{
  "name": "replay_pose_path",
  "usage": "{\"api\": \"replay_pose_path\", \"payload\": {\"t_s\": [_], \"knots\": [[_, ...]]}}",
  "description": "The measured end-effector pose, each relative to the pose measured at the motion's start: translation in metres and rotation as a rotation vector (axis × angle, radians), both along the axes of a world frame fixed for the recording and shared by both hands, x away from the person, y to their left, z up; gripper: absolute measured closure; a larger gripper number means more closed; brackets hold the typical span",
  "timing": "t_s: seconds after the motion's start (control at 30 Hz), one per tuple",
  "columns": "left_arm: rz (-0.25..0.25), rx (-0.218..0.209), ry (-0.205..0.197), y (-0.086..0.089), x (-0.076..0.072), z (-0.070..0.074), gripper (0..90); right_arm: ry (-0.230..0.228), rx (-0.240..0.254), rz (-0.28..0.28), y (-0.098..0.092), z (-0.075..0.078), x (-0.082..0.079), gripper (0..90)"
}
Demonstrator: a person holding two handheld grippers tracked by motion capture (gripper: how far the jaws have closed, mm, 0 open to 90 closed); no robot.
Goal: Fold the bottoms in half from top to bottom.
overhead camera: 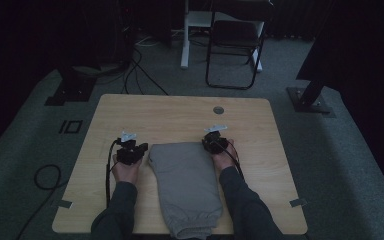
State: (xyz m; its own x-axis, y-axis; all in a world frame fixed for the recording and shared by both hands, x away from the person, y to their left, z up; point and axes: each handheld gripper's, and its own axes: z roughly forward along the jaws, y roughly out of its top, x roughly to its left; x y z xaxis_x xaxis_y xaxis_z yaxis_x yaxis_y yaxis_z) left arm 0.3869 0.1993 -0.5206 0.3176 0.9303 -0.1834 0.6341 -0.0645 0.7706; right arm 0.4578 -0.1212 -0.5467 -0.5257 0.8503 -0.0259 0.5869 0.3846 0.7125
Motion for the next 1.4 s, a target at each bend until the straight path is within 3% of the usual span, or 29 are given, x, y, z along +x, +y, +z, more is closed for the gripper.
{"api": "replay_pose_path", "payload": {"t_s": [0.03,0.13,0.2,0.27,0.33,0.47,0.63,0.73,0.93,1.03,1.17,1.4], "knots": [[-0.008,-0.008,0.012,0.001,0.004,0.000,85.5,0.003,0.004,0.001,-0.001,0.000,0.001,82.9],[-0.024,0.006,0.026,-0.006,0.010,-0.002,70.8,0.011,0.014,-0.001,-0.002,0.000,0.003,79.5],[-0.028,0.027,0.029,-0.012,0.015,-0.004,63.7,0.019,0.018,-0.008,-0.004,0.001,0.004,70.6],[-0.046,0.033,0.029,-0.017,0.020,-0.007,58.1,0.025,0.065,-0.015,-0.007,0.003,0.006,61.8],[-0.063,0.055,0.058,-0.024,0.028,-0.013,51.5,0.020,0.103,-0.011,-0.009,0.006,0.006,55.6],[-0.075,0.080,0.102,-0.032,0.039,-0.022,46.0,0.023,0.092,0.020,-0.006,0.007,0.007,49.5],[-0.079,0.086,0.110,-0.032,0.042,-0.026,46.4,0.058,0.057,0.038,-0.005,-0.001,0.008,47.3],[-0.091,0.110,0.108,-0.032,0.042,-0.025,50.2,0.051,0.064,0.044,-0.005,-0.002,0.006,47.9],[-0.124,0.100,0.127,-0.031,0.040,-0.024,69.1,0.068,0.061,0.070,-0.005,0.001,0.002,67.4],[-0.139,0.052,0.143,-0.027,0.040,-0.025,79.7,0.085,0.070,0.081,-0.005,0.001,0.002,76.6],[-0.136,0.050,0.135,-0.028,0.040,-0.026,83.1,0.103,0.088,0.088,-0.006,0.001,0.004,82.5],[-0.115,0.042,0.135,-0.030,0.043,-0.025,84.8,0.096,0.082,0.085,-0.006,0.002,0.005,84.6]]}}
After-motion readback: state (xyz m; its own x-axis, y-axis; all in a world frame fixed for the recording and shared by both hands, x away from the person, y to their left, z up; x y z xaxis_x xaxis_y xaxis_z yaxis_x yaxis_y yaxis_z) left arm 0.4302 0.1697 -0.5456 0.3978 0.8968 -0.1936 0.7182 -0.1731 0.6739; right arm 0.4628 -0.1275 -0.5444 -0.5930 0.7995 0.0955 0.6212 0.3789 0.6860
